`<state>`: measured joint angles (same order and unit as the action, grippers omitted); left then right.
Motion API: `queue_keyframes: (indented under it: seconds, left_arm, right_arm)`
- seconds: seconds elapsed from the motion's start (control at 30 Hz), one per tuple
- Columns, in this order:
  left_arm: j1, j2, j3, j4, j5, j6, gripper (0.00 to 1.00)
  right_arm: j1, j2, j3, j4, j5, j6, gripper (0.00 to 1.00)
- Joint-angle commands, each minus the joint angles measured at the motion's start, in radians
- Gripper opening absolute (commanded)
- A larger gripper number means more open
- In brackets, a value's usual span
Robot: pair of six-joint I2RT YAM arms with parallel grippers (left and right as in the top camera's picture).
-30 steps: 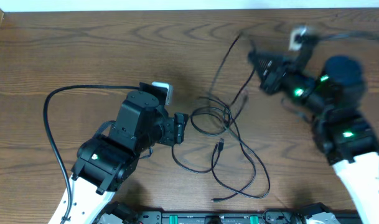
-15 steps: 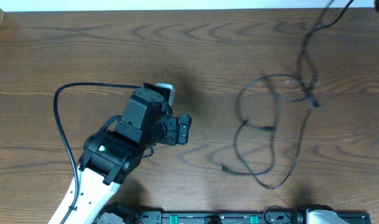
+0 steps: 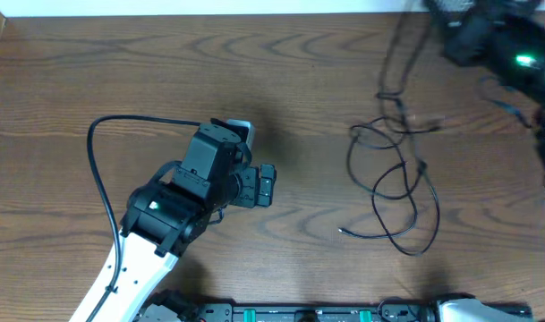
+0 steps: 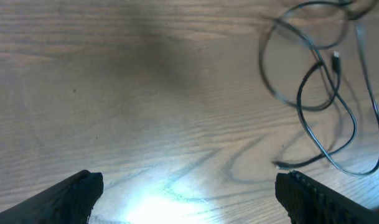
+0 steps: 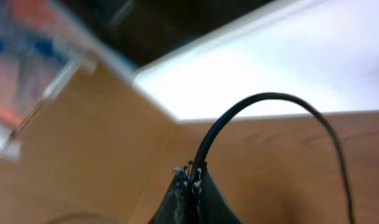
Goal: Untangle cables
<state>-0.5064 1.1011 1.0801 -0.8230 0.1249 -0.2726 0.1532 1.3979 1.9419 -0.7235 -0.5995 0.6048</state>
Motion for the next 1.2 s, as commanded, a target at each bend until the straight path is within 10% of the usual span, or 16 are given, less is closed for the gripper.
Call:
queue_keyframes:
  seconds: [0.0,0.1,0.2,0.33,0.47,0.83,1.17]
  left_arm:
    - [0.004,0.005,0.019,-0.003,-0.006,0.005,0.95]
    - [0.004,0.005,0.019,-0.003,-0.006,0.005,0.95]
    - [0.004,0.005,0.019,-0.003,-0.006,0.005,0.96]
    - [0.004,0.005,0.019,-0.003,-0.006,0.005,0.96]
    - [0.004,0.005,0.019,-0.003,-0.006,0.005,0.96]
    - [0.004,0.005,0.019,0.02,-0.004,0.003,0.96]
    - [0.001,0.038,0.017,0.115,0.163,-0.259,0.96]
  right_arm:
    - [0.153,-0.005,-0.011,0.035,0.029,-0.239,0.01]
    - [0.24,-0.006,-0.011,0.039,0.514,-0.573,0.01]
    - [0.282,-0.001,-0.011,0.043,0.905,-0.454,0.01]
    - [0.315,-0.016,-0.011,-0.034,0.641,-0.289,0.01]
    - [0.318,-0.026,-0.011,-0.021,0.379,-0.509,0.01]
    - [0.317,-0.154,-0.011,-0.041,0.597,-0.561,0.01]
    - [0.317,-0.324,-0.012,-0.086,0.597,-0.561,0.01]
